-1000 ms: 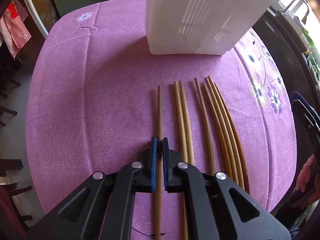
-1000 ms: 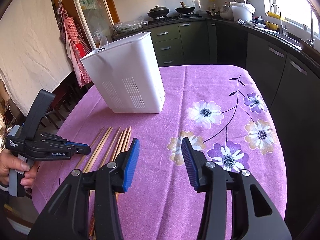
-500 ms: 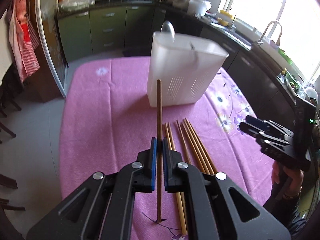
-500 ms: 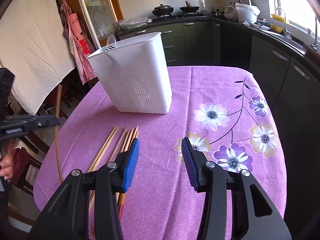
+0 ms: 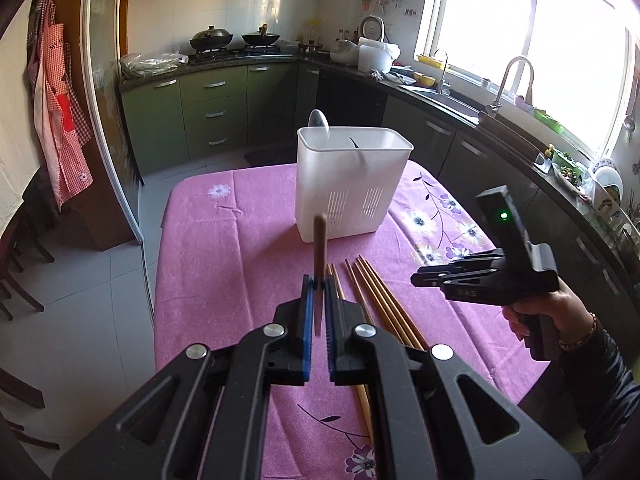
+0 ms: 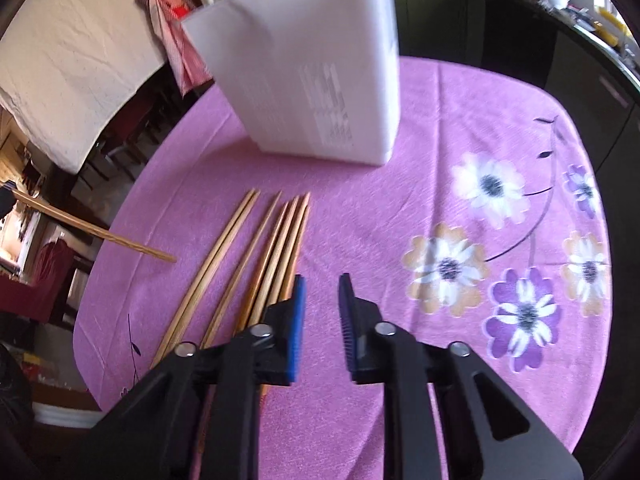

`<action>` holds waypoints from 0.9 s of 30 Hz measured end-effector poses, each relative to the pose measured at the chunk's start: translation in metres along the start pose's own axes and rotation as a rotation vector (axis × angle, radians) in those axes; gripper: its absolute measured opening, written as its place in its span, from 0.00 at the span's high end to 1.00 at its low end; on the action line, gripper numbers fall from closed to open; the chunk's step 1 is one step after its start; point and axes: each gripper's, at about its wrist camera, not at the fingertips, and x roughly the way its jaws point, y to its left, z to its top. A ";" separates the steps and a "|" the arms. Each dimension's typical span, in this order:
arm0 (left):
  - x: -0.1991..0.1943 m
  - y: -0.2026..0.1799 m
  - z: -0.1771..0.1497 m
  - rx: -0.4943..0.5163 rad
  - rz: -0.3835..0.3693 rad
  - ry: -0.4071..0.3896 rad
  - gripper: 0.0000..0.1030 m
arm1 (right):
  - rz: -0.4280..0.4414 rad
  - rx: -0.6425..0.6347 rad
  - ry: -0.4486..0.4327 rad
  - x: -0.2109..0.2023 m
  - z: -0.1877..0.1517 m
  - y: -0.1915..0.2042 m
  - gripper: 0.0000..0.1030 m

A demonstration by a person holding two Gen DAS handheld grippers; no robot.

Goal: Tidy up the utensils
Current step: 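Lift the chopstick with the left tool while the right tool grasps another chopstick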

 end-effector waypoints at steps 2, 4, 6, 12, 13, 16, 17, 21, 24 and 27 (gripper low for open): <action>0.001 0.002 -0.001 0.001 0.000 0.003 0.95 | 0.020 0.000 0.038 0.010 0.003 0.005 0.86; 0.002 0.003 -0.002 0.000 -0.001 0.006 0.95 | 0.027 -0.004 0.070 0.019 0.004 0.010 0.86; 0.000 0.002 -0.003 0.006 0.001 0.003 0.95 | 0.010 -0.011 0.089 0.024 0.005 0.012 0.86; 0.000 0.001 -0.005 0.014 -0.006 0.002 0.95 | -0.017 -0.039 0.123 0.034 0.009 0.026 0.86; -0.001 0.000 -0.005 0.013 -0.005 0.001 0.95 | -0.021 -0.041 0.127 0.034 0.009 0.028 0.86; 0.000 0.000 -0.006 0.017 -0.008 0.001 0.95 | -0.053 -0.056 0.141 0.034 0.009 0.034 0.86; 0.000 0.000 -0.006 0.019 -0.008 0.001 0.95 | -0.059 -0.059 0.148 0.036 0.010 0.038 0.86; 0.000 0.000 -0.005 0.021 -0.011 0.001 0.95 | -0.067 -0.069 0.175 0.039 0.014 0.045 0.86; 0.000 -0.001 -0.005 0.023 -0.013 0.002 0.95 | -0.081 -0.063 0.182 0.038 0.017 0.044 0.86; 0.000 -0.002 -0.005 0.029 -0.009 0.000 0.95 | -0.071 -0.042 0.188 0.039 0.017 0.040 0.86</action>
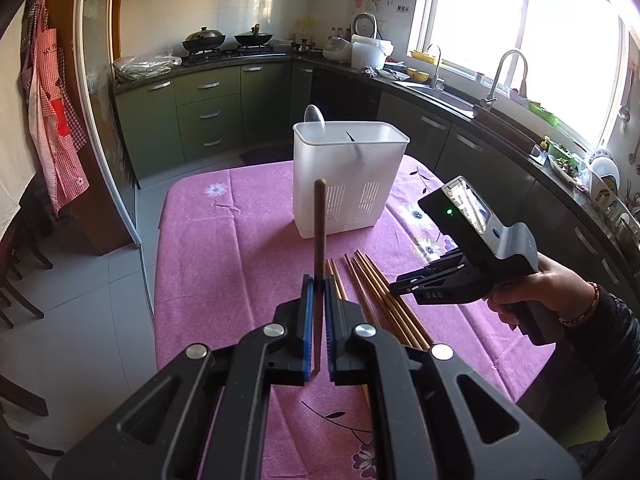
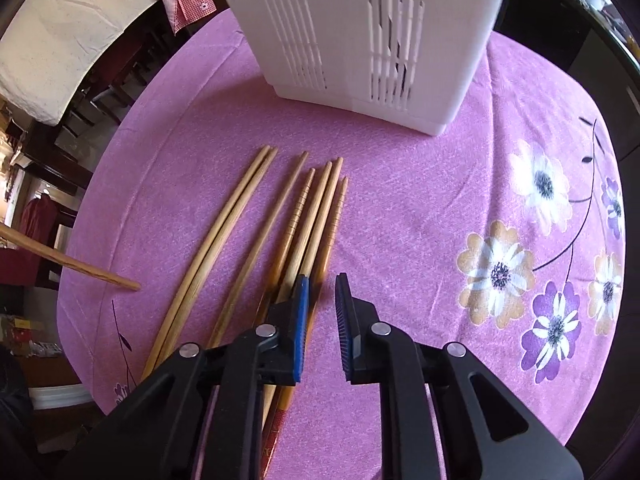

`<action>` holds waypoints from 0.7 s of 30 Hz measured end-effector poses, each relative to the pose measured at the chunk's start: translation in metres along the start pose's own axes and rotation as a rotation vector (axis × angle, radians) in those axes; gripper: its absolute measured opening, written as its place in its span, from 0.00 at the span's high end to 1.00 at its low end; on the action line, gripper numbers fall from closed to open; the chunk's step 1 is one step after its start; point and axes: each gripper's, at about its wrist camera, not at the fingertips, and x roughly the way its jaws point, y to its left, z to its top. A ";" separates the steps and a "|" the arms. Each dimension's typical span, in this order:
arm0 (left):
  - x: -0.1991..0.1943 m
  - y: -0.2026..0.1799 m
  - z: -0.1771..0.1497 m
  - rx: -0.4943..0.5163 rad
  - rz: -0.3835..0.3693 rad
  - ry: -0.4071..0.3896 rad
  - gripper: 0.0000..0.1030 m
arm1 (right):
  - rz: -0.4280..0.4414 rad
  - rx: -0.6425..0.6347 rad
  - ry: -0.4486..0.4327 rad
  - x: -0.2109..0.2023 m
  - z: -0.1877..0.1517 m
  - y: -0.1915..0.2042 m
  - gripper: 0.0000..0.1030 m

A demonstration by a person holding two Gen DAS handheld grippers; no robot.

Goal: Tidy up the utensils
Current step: 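Lift the chopstick with the left tool while the right tool grasps another chopstick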

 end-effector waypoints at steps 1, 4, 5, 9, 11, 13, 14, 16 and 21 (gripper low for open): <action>0.000 0.000 0.000 0.000 0.000 0.000 0.95 | 0.003 0.002 0.005 0.001 0.000 0.000 0.86; 0.000 0.001 -0.001 0.004 -0.002 0.000 0.95 | -0.014 -0.011 0.013 0.004 0.001 0.003 0.86; 0.001 0.000 0.000 0.005 0.000 0.000 0.95 | -0.026 -0.018 0.014 0.005 0.002 0.005 0.86; 0.001 0.001 0.000 0.010 0.000 0.002 0.95 | -0.078 -0.053 0.004 0.010 0.006 0.018 0.89; 0.000 0.001 0.000 0.011 0.001 0.000 0.95 | -0.087 -0.054 -0.002 0.010 0.007 0.018 0.92; 0.000 0.000 0.000 0.010 0.001 0.000 0.95 | -0.075 -0.040 -0.018 0.010 0.006 0.019 0.93; 0.000 0.000 0.000 0.011 0.002 0.000 0.95 | -0.060 -0.032 -0.030 0.008 0.005 0.017 0.93; 0.000 0.001 0.000 0.012 0.001 0.001 0.95 | -0.026 -0.013 -0.073 -0.005 0.002 0.011 0.93; 0.000 0.001 0.000 0.020 0.002 0.004 0.95 | 0.032 0.004 -0.228 -0.057 -0.013 0.007 0.93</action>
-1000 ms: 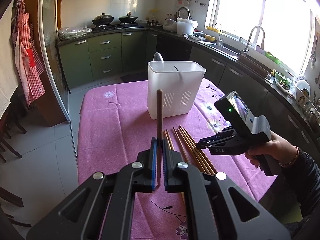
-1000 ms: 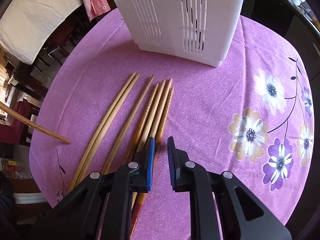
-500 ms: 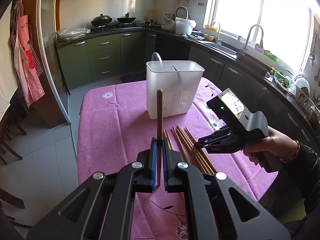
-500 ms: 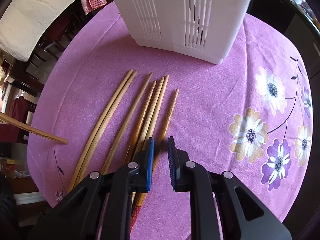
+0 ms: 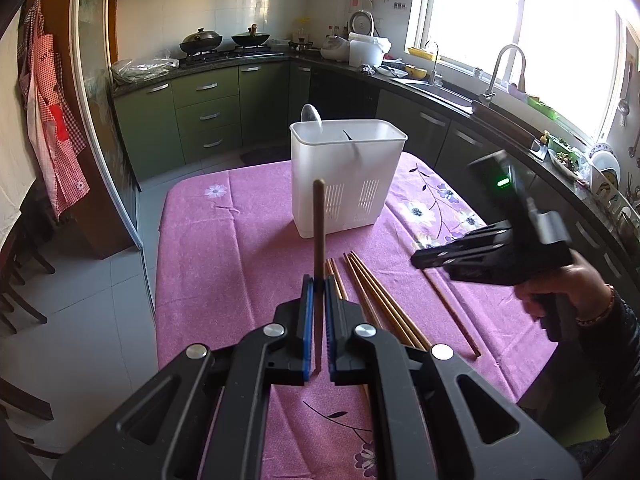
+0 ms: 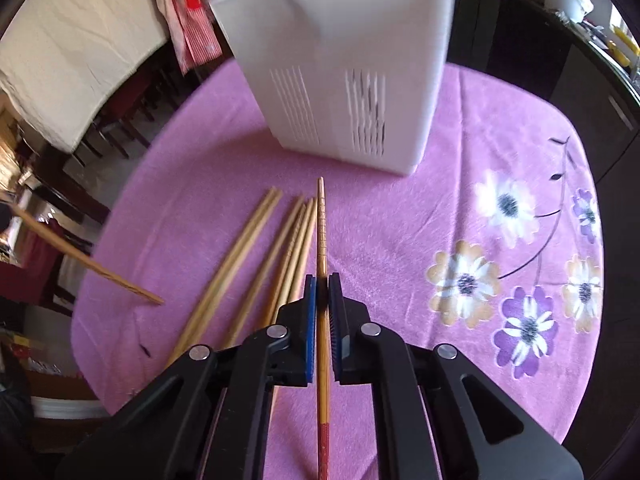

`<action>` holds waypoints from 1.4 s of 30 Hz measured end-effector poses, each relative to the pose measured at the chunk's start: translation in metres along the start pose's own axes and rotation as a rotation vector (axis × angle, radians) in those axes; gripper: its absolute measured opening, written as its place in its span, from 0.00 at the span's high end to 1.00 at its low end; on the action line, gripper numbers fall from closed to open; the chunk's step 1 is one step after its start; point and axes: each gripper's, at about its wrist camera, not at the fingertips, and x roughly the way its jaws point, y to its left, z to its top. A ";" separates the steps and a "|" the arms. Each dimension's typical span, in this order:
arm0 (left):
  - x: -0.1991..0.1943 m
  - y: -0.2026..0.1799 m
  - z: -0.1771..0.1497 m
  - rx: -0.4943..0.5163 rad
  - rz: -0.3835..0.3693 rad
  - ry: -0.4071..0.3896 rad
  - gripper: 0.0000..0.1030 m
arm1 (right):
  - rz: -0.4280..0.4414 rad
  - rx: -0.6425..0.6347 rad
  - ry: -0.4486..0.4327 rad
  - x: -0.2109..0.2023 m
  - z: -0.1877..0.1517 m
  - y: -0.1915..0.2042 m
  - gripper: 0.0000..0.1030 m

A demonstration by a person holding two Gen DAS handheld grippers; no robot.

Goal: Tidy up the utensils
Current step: 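Lift the chopstick with the left tool while the right tool grasps another chopstick, then carry both chopsticks over the white holder and release them inside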

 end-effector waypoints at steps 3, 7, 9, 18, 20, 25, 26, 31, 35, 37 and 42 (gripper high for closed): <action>0.000 0.001 -0.001 0.000 -0.001 -0.002 0.95 | 0.026 0.003 -0.109 -0.042 -0.011 0.000 0.93; -0.001 0.002 -0.001 0.008 -0.001 -0.005 0.95 | 0.043 0.000 -0.201 -0.080 -0.029 0.000 0.93; -0.001 0.002 -0.001 0.012 -0.002 -0.006 0.95 | 0.043 0.003 -0.227 -0.095 -0.040 -0.004 0.93; -0.008 -0.002 0.004 0.029 -0.004 -0.025 0.95 | 0.051 0.031 -0.257 -0.112 -0.052 -0.020 0.93; -0.011 -0.004 0.009 0.037 -0.005 -0.030 0.95 | 0.052 0.034 -0.266 -0.115 -0.051 -0.023 0.93; -0.023 -0.011 0.035 0.060 -0.025 -0.051 0.95 | 0.053 0.031 -0.294 -0.127 -0.042 -0.026 0.93; -0.026 -0.014 0.043 0.068 -0.029 -0.060 0.95 | 0.052 0.028 -0.302 -0.131 -0.039 -0.026 0.93; -0.042 -0.022 0.092 0.085 -0.043 -0.131 0.95 | 0.034 0.004 -0.352 -0.156 -0.022 -0.024 0.93; -0.056 -0.026 0.136 0.090 -0.036 -0.217 0.95 | 0.026 -0.007 -0.367 -0.165 -0.014 -0.024 0.93; -0.059 -0.028 0.159 0.091 -0.027 -0.265 0.95 | 0.026 -0.007 -0.363 -0.165 -0.013 -0.026 0.93; -0.042 -0.030 0.196 0.090 0.016 -0.313 0.95 | 0.029 0.013 -0.346 -0.159 -0.015 -0.036 0.93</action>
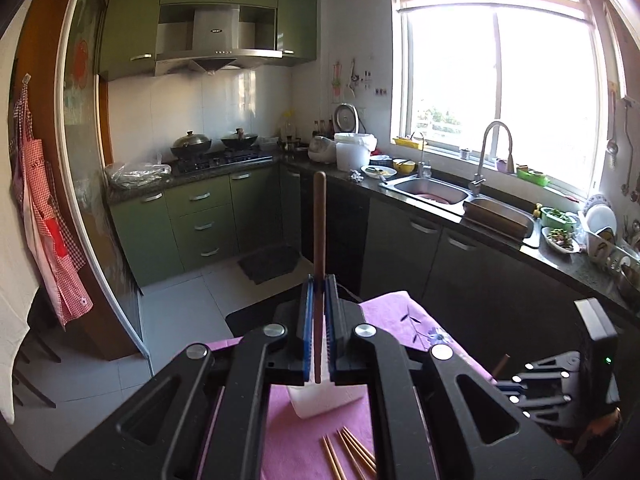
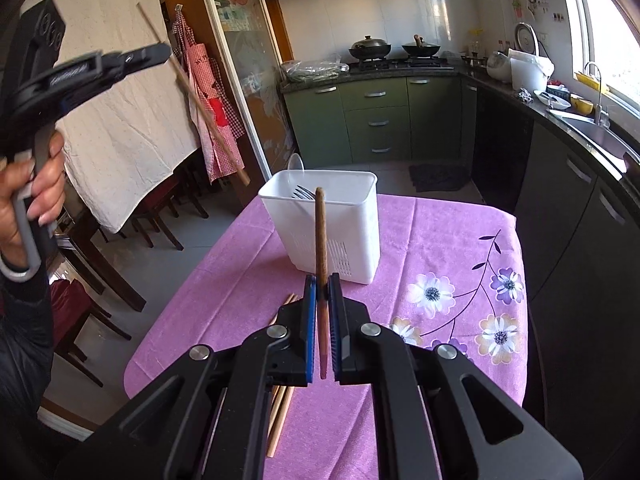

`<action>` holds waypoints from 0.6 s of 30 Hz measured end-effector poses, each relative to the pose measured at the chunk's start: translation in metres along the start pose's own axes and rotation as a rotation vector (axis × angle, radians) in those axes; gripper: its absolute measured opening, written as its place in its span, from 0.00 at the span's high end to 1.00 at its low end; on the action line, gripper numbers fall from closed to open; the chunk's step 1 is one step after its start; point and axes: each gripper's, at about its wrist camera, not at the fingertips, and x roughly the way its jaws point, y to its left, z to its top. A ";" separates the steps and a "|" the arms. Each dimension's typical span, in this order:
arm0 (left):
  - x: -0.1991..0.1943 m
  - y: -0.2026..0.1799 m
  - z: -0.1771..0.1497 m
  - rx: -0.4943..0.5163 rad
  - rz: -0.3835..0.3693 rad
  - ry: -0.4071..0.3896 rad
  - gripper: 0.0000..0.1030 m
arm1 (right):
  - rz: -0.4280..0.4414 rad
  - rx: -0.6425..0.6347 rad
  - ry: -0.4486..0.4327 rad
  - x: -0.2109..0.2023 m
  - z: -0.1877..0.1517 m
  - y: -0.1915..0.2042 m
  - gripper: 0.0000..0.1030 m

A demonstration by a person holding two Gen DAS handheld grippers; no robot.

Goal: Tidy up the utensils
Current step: 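Carry both chopsticks over the white holder and release them inside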

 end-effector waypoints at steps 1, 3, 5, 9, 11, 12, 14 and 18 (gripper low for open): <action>0.011 0.000 0.001 -0.002 0.005 0.015 0.95 | -0.001 0.004 0.002 0.001 -0.001 -0.002 0.93; 0.034 0.000 -0.003 -0.009 0.014 0.049 0.95 | -0.003 0.010 0.001 0.000 0.000 -0.005 0.93; 0.053 0.003 -0.008 -0.014 0.028 0.079 0.95 | -0.004 0.011 -0.002 -0.001 0.001 -0.007 0.93; 0.086 0.012 -0.024 -0.033 0.040 0.141 0.95 | 0.003 0.003 -0.012 -0.006 0.004 -0.005 0.93; 0.101 0.015 -0.032 -0.051 0.037 0.178 0.95 | 0.008 0.001 -0.018 -0.008 0.007 -0.004 0.93; 0.106 0.017 -0.038 -0.053 0.037 0.192 0.94 | 0.005 -0.001 -0.023 -0.009 0.008 -0.004 0.93; 0.115 0.018 -0.049 -0.055 0.034 0.219 0.94 | 0.002 -0.002 -0.036 -0.011 0.014 -0.003 0.93; 0.117 0.016 -0.063 -0.051 0.019 0.240 0.90 | 0.002 -0.001 -0.063 -0.015 0.030 -0.001 0.93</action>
